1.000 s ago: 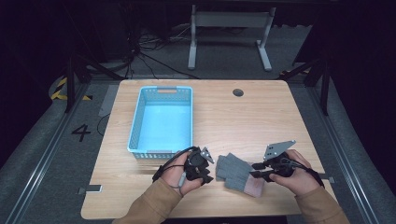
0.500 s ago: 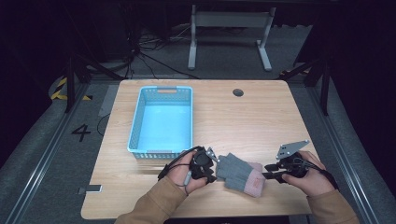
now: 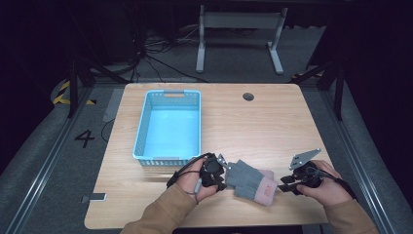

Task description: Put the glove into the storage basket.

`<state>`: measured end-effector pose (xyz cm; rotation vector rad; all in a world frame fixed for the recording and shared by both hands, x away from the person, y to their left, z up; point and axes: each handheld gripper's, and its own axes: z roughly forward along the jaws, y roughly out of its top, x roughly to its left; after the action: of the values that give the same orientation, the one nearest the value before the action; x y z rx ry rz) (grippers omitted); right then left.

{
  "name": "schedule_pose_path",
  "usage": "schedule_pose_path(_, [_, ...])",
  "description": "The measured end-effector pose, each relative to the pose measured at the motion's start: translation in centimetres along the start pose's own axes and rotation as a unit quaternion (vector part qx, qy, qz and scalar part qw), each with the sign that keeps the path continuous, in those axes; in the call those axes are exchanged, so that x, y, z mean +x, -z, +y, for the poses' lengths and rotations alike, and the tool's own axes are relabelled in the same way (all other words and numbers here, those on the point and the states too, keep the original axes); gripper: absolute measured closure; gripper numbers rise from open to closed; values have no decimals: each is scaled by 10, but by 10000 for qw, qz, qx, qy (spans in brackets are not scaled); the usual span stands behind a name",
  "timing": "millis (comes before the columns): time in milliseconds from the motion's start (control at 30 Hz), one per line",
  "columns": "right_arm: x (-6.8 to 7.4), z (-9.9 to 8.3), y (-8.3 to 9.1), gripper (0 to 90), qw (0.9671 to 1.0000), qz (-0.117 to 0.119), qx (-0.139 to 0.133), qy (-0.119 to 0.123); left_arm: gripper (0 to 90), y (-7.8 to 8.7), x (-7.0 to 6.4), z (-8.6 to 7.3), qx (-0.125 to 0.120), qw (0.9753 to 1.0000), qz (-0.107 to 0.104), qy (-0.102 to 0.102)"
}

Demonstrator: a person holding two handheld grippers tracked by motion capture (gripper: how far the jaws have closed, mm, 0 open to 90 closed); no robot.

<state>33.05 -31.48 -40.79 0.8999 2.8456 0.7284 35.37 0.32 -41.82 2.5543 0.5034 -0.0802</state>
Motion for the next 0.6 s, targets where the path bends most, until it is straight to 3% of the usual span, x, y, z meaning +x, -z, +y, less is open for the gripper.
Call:
schedule_pose_path(267, [0,0,-8,661,9998,57,195,51,701,-4,1,-1,9,10000,7,-19])
schedule_pose_path(600, [1,2,-12,667,9998,70,168,73,700,-12,1,-1,73,9999,80,16])
